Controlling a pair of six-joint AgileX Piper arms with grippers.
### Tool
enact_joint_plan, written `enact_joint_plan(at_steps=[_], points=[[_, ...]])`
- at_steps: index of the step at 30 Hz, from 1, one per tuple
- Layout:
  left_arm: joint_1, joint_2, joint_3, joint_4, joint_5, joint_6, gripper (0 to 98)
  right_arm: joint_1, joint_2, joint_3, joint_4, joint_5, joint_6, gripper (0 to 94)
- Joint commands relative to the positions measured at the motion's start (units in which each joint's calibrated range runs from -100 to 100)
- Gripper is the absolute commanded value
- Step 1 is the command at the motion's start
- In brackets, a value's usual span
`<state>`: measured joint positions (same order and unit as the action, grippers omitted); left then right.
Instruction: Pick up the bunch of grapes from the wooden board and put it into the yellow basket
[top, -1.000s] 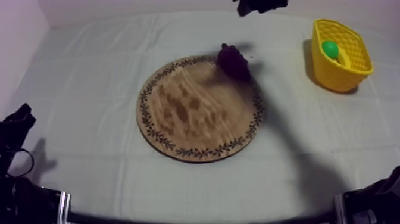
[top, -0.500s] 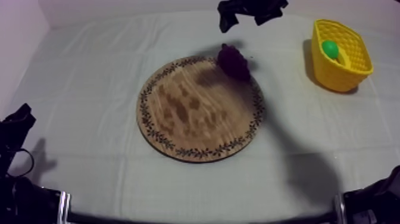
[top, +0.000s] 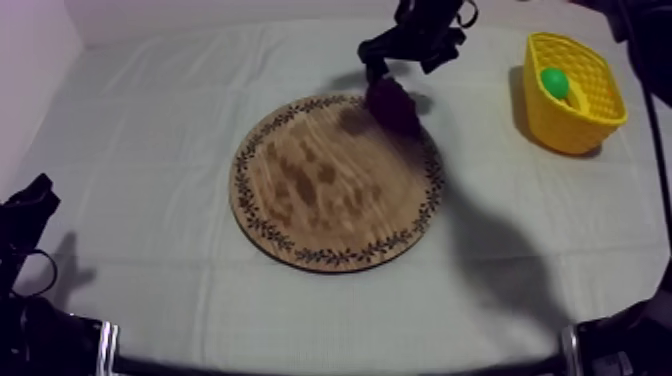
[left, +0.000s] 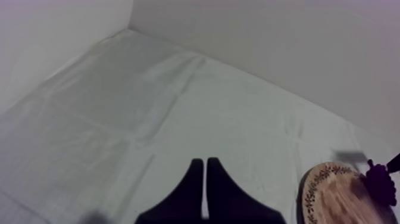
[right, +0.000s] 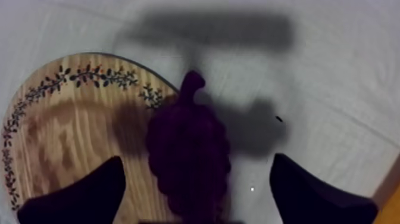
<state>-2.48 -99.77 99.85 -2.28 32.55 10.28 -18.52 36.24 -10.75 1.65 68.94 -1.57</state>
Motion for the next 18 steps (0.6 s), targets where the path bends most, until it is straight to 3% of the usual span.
enact_joint_plan(at_steps=[1, 18], points=[[-0.01, 0.03, 0.04, 0.01, 0.03, 0.0, 0.0, -0.02, 2.3, -1.81, -0.03, 0.59, -0.05, 85.8], [-0.01, 0.03, 0.04, 0.01, 0.03, 0.0, 0.0, -0.39, 10.37, -7.33, 0.64, 2.59, -0.11, 78.8]])
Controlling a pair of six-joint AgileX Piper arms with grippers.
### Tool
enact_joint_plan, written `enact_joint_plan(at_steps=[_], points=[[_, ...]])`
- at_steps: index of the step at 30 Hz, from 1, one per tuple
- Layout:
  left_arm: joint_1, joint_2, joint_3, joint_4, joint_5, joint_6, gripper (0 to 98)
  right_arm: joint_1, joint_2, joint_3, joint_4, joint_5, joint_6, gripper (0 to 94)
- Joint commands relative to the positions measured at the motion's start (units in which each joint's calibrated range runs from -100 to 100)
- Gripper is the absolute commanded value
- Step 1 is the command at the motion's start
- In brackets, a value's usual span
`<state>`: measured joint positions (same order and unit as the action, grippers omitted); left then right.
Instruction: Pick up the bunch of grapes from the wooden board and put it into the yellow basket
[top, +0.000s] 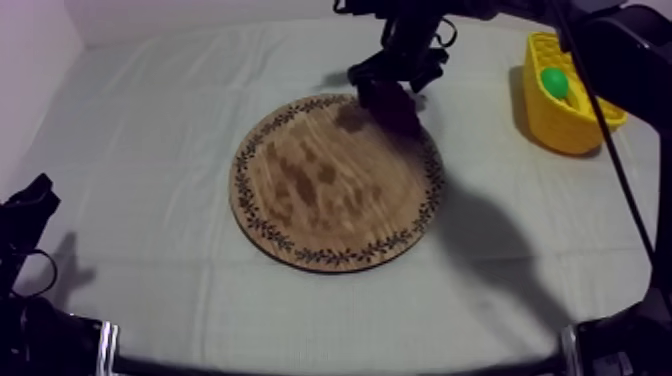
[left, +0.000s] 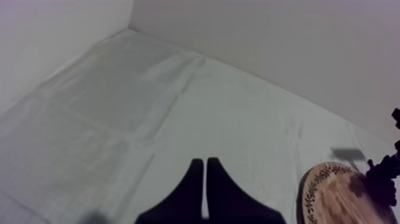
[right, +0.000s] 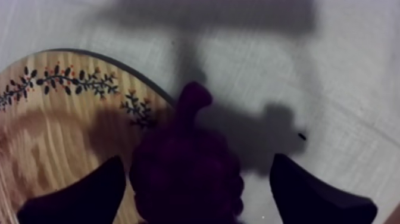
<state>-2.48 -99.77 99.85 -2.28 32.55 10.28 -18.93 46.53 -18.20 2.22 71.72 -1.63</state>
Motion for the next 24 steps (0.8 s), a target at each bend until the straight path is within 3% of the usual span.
enact_joint_plan(at_steps=[1, 12, 24], points=[[-0.01, 0.03, 0.04, 0.01, 0.03, 0.0, 0.0, 0.04, 0.31, 0.3, 0.15, -0.29, -0.02, 76.7], [-0.01, 0.03, 0.04, 0.01, 0.03, 0.0, 0.0, -0.49, 0.62, 1.03, 0.67, -0.69, 1.13, 31.3], [-0.01, 0.03, 0.04, 0.01, 0.03, 0.0, 0.0, 1.64, -11.89, 8.44, 1.61, 1.55, 1.92, 28.4]])
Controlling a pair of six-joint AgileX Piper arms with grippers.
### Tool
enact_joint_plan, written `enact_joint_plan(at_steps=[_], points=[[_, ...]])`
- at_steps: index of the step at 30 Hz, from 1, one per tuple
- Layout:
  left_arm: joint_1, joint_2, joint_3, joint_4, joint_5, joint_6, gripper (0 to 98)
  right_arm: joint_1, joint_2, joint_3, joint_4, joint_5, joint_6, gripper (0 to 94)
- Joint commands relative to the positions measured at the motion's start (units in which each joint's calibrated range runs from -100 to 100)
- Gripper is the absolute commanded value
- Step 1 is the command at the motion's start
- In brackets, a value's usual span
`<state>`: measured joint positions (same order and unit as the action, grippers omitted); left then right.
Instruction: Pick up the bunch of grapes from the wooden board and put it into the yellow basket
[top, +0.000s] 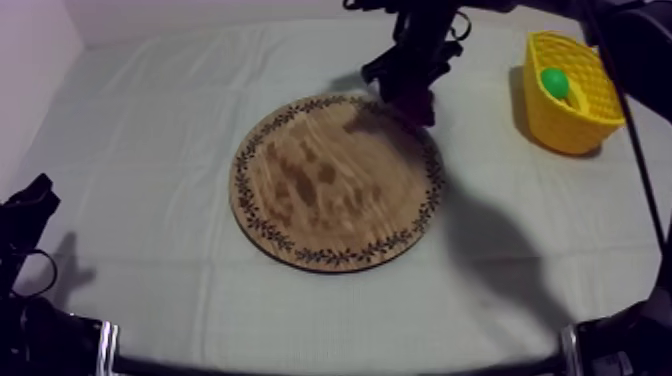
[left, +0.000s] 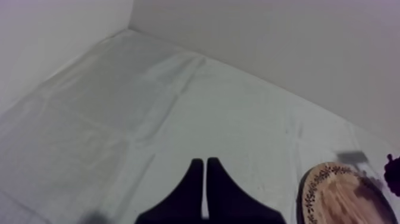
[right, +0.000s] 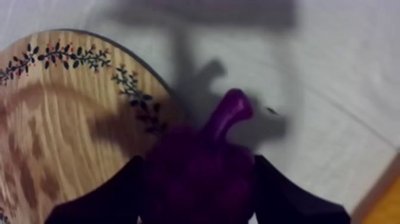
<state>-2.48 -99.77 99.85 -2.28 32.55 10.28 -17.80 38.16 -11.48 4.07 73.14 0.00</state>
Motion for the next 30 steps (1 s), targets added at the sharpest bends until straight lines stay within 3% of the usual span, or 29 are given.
enact_joint_plan(at_steps=[1, 16, 30], points=[[-0.01, 0.03, 0.04, 0.01, 0.03, 0.0, 0.0, 1.04, -5.56, 2.92, -0.43, 0.2, 0.62, 28.8], [-0.01, 0.03, 0.04, 0.01, 0.03, 0.0, 0.0, 12.85, -28.44, 17.65, -1.23, -0.46, 3.17, 34.6], [-0.01, 0.03, 0.04, 0.01, 0.03, 0.0, 0.0, 21.0, -25.14, 19.33, 1.62, -4.17, 0.69, 37.9]])
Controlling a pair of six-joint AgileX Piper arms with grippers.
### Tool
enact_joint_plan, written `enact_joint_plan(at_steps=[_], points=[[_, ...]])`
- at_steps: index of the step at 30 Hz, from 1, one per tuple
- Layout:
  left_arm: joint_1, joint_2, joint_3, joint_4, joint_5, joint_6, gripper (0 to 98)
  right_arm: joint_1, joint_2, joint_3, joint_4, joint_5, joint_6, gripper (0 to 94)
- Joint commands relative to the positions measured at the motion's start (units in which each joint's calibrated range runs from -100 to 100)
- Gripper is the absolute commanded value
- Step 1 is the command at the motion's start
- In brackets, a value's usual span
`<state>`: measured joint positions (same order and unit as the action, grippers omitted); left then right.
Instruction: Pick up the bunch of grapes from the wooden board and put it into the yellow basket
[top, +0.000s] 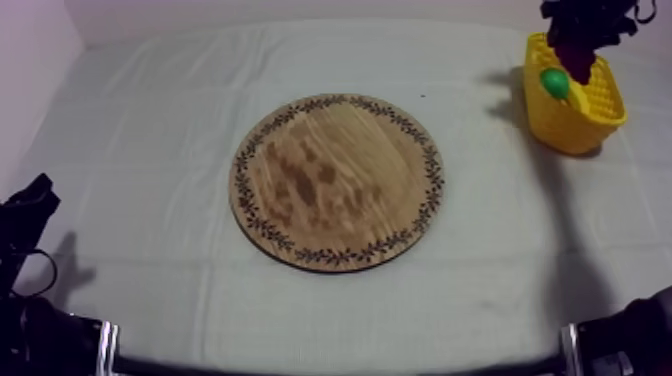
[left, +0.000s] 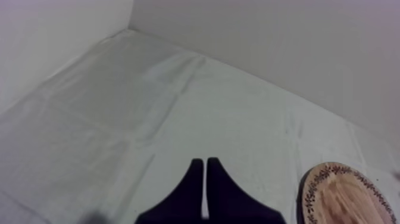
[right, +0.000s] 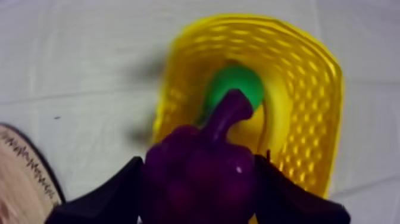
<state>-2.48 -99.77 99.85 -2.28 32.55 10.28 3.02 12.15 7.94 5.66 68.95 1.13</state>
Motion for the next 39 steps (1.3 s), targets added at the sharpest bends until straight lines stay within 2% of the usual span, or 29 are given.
enact_joint_plan(at_steps=[1, 2, 6, 8, 12, 16, 26, 31, 35, 39], points=[[-0.01, 0.03, 0.04, 0.01, 0.03, 0.0, 0.0, 0.43, 1.63, -0.16, 0.21, -0.3, -0.84, 39.4], [-0.01, 0.03, 0.04, 0.01, 0.03, 0.0, 0.0, 0.66, 2.41, -0.24, 0.42, -0.67, -1.29, 42.6], [-0.01, 0.03, 0.04, 0.01, 0.03, 0.0, 0.0, 1.53, 5.58, -0.82, 0.99, -1.68, -2.42, 65.7], [-0.01, 0.03, 0.04, 0.01, 0.03, 0.0, 0.0, 1.82, 6.86, -1.4, 1.1, -1.63, -2.62, 72.7], [-0.01, 0.03, 0.04, 0.01, 0.03, 0.0, 0.0, 2.1, 7.62, -1.68, 1.16, -1.29, -2.64, 78.9], [-0.01, 0.03, 0.04, 0.01, 0.03, 0.0, 0.0, 1.91, 5.35, -0.05, 0.67, -1.1, -2.36, 78.8], [-0.01, 0.03, 0.04, 0.01, 0.03, 0.0, 0.0, -0.82, -14.4, 13.5, -1.7, -3.37, -2.31, 62.9], [-0.01, 0.03, 0.04, 0.01, 0.03, 0.0, 0.0, -1.82, -28.55, 23.47, -3.49, -6.49, -1.59, 41.4], [-0.01, 0.03, 0.04, 0.01, 0.03, 0.0, 0.0, -3.36, -41.04, 32.41, -3.1, -9.51, -2.41, 19.9], [-0.01, 0.03, 0.04, 0.01, 0.03, 0.0, 0.0, -5.29, -52.96, 41.29, -2.47, -10.19, -3.45, 11.1]])
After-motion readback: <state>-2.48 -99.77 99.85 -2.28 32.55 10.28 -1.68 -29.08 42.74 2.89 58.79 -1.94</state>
